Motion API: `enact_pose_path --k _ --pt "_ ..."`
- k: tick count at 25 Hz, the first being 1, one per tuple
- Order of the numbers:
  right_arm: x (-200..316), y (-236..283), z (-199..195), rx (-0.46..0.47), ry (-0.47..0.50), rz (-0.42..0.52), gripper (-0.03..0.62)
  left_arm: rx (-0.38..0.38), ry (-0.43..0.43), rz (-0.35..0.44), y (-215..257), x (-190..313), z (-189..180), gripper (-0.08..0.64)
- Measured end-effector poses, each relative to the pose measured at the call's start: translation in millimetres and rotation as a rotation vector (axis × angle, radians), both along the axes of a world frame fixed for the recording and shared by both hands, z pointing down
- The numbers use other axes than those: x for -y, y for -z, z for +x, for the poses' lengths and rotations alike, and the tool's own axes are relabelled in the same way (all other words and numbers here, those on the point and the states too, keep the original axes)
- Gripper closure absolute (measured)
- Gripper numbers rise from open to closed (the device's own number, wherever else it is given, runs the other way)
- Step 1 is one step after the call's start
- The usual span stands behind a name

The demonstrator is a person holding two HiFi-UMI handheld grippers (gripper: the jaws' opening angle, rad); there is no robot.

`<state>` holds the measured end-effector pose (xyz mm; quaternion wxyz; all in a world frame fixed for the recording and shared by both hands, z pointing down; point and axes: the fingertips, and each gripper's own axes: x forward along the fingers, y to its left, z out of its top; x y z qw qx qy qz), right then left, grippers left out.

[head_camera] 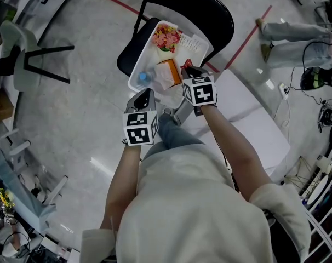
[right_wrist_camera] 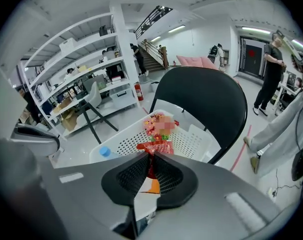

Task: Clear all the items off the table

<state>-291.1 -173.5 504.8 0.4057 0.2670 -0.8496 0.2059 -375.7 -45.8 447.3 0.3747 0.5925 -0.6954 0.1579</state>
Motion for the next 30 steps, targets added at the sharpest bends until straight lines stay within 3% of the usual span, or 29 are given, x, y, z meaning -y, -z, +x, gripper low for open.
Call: enact_pose_path --k 15,17,19,30 --pt "10.0 -45.8 -13.1 -0.050 -0.039 -0.057 0.553 -0.011 0.024 -0.021 -15.2 5.4 -12.5 0.551" --pt "8.7 -49.2 -14.2 -0.047 -0.039 -0.076 0.498 -0.010 0.028 -0.023 -15.8 5.4 -13.9 0.551" --pt "6.3 -51.0 -15.5 -0.034 -0.037 -0.100 0.329 -0.010 0.030 -0.023 -15.9 5.3 -14.4 0.551" --pt "-1.8 -41.4 -4.0 -0.019 -0.054 -0.096 0.362 -0.005 0.029 -0.009 -9.0 7.5 -11.8 0.551"
